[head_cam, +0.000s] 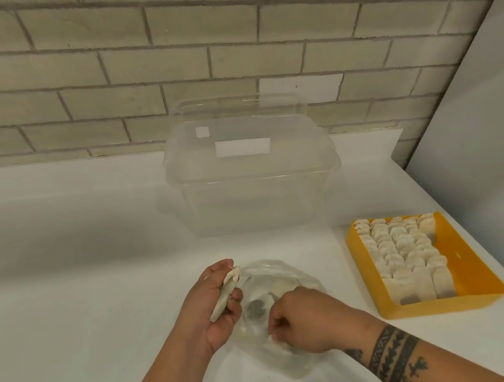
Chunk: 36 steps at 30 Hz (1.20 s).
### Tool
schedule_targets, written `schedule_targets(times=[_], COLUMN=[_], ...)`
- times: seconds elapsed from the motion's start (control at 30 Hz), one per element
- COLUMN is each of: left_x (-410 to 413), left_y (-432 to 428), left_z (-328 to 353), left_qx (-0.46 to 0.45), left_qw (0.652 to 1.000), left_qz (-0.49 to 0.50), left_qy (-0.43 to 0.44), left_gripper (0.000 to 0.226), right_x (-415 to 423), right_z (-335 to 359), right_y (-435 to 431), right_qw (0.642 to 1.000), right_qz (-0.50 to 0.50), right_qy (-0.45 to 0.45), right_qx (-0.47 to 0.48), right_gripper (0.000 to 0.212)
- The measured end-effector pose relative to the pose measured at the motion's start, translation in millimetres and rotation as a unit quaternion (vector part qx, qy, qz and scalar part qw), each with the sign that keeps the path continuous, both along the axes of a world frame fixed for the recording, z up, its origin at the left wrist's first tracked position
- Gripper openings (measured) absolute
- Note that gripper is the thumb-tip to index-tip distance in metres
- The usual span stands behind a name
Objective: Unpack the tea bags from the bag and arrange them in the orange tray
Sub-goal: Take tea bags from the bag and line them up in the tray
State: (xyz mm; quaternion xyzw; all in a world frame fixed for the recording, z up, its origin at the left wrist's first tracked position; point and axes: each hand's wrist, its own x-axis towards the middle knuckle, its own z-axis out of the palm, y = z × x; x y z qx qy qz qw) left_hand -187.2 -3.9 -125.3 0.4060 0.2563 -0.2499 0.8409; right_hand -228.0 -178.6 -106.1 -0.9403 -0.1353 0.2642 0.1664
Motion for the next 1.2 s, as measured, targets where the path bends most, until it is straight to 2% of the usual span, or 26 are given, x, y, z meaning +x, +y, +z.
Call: schedule_targets(times=[0.13,0.23,0.37,0.43,0.5,0.63,0.73,0.8,0.9,1.0,1.1,1.2], left_x=[0,0,0,0,0,-2,-3,-4,-7,-8,-11,-10], left_y=[-1,-2,-9,-10,-9,-10,-13,-17,-23,-26,-31,-31], left_z=[2,3,9,8,8,10,14,18,20,19,18,16], left_qx=[0.017,-0.002,0.013,0.043,0.078,0.121,0.124,0.135,0.188,0.257,0.271,0.295], left_qw=[1.0,1.0,0.999,0.998,0.995,0.987,0.985,0.981,0.964,0.937,0.934,0.931], left_qz=[-0.004,0.019,0.032,0.026,0.017,-0.005,-0.037,-0.061,-0.094,-0.123,-0.107,-0.087], left_qy=[-0.001,0.0,-0.011,-0.027,-0.058,-0.103,-0.113,-0.127,-0.162,-0.202,-0.207,-0.197], left_gripper=[0.007,0.005,0.01,0.009,0.009,0.013,0.021,0.021,0.012,0.016,0.014,0.016], right_x=[5,4,-4,-5,-3,3,9,13,17,20,20,23], right_z=[6,10,2,1,3,15,26,35,45,44,32,22], right_y=[-9,-10,0,-1,-5,-17,-28,-32,-35,-35,-34,-35], right_qw=[0.994,0.995,0.999,0.999,0.988,0.927,0.896,0.888,0.893,0.921,0.951,0.968], right_qz=[-0.082,-0.054,-0.003,-0.035,-0.115,-0.262,-0.307,-0.316,-0.308,-0.273,-0.232,-0.205], right_qy=[0.042,0.065,0.036,0.038,0.05,0.064,0.057,0.031,0.028,0.076,0.098,0.069], right_qx=[0.065,0.061,0.005,0.017,0.087,0.261,0.316,0.334,0.328,0.266,0.178,0.13], right_gripper=[0.022,0.022,0.026,0.024,0.021,0.011,0.014,0.016,0.013,0.019,0.022,0.022])
